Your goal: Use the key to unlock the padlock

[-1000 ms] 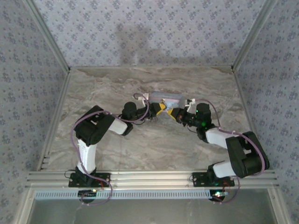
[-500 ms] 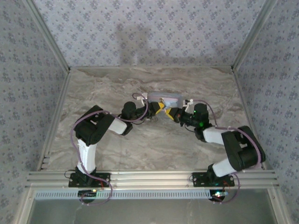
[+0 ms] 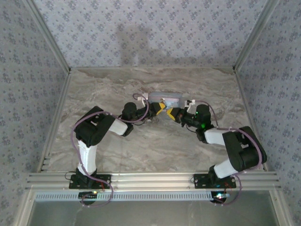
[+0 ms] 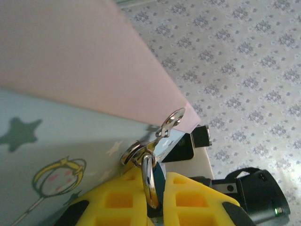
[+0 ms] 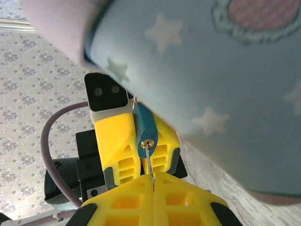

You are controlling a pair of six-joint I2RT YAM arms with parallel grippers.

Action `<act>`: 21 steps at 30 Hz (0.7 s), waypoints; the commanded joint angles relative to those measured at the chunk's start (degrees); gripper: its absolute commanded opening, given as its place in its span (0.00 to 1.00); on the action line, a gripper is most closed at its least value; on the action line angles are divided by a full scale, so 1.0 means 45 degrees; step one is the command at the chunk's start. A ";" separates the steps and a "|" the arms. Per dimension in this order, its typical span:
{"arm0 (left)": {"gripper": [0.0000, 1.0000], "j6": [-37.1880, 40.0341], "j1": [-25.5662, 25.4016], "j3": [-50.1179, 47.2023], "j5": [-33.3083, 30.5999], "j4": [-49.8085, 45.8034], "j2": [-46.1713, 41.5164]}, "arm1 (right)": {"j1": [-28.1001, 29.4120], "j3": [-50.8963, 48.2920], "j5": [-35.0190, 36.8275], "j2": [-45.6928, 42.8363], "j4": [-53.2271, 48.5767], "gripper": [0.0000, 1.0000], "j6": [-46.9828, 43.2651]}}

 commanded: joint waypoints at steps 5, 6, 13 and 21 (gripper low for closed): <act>0.00 0.0089 -0.0527 0.0304 0.1717 0.1195 -0.0554 | -0.0335 0.0290 0.0222 -0.0507 -0.0519 0.00 -0.1078; 0.00 0.0089 -0.0541 0.0306 0.1717 0.1185 -0.0539 | -0.0295 0.0346 0.0242 -0.0592 -0.0928 0.00 -0.1375; 0.00 0.0050 -0.0560 0.0335 0.1698 0.1185 -0.0499 | -0.0135 0.0580 0.0198 -0.0647 -0.1730 0.00 -0.2279; 0.00 0.0030 -0.0570 0.0330 0.1636 0.1185 -0.0508 | 0.0758 0.0702 0.1555 -0.1674 -0.3140 0.00 -0.4123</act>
